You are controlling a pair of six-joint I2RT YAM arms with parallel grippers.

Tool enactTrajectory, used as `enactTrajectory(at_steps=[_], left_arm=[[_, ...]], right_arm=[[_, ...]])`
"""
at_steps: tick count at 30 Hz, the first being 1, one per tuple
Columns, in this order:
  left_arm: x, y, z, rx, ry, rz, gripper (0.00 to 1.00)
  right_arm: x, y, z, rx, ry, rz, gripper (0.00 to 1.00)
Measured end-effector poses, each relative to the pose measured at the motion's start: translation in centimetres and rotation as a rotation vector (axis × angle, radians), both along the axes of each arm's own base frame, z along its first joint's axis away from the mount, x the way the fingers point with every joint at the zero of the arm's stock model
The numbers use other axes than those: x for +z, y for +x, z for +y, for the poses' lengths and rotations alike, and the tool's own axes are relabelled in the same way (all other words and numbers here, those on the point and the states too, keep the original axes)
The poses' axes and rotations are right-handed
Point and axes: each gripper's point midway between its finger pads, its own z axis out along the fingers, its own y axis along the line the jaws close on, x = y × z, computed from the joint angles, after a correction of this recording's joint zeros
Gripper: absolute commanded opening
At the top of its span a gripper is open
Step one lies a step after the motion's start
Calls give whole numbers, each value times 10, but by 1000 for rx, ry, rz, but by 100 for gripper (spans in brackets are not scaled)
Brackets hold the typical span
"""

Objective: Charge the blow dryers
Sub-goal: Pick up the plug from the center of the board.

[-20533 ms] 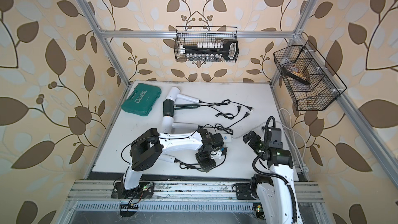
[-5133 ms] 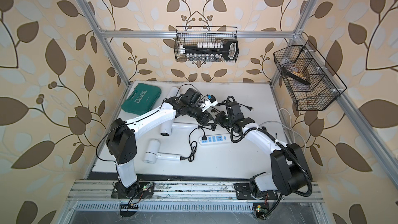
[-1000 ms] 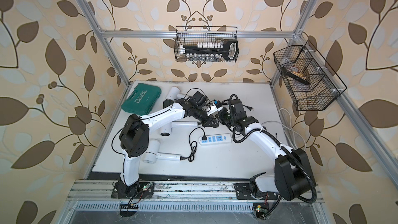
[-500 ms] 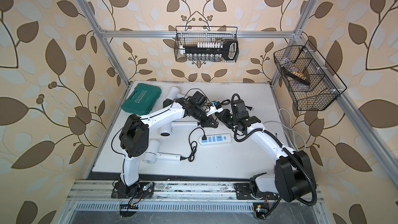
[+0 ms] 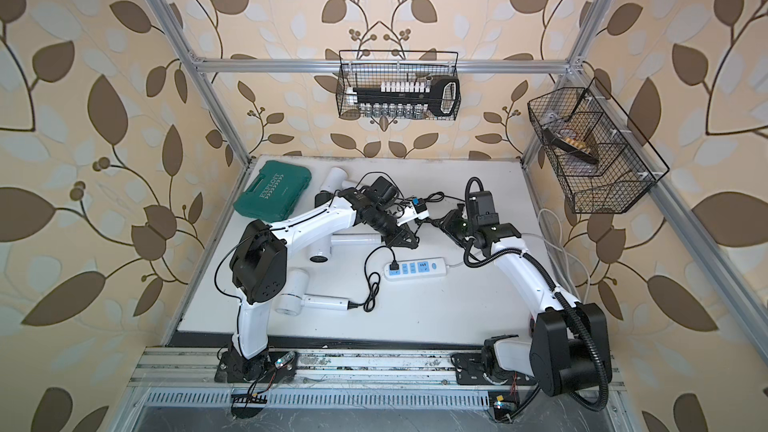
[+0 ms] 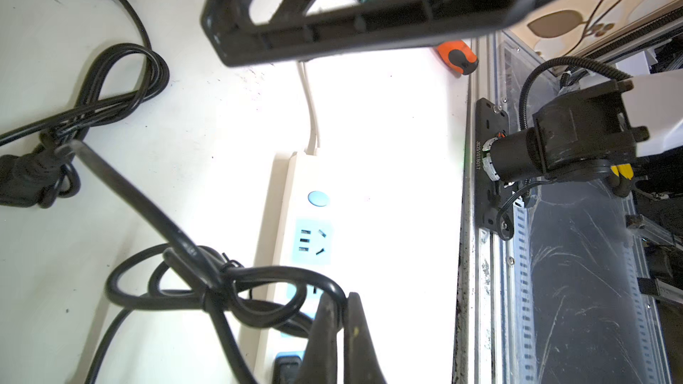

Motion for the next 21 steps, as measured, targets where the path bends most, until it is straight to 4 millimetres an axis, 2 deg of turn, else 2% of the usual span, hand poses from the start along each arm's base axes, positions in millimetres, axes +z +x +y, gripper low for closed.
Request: enactTrajectory(at_steps=[16, 21], left_arm=[[2, 1, 1, 5, 10, -2, 0], [8, 3, 0, 5, 4, -11, 0]], right_arm=[[-2, -3, 0, 17, -10, 8, 49], [-3, -4, 0, 20, -13, 15, 49]])
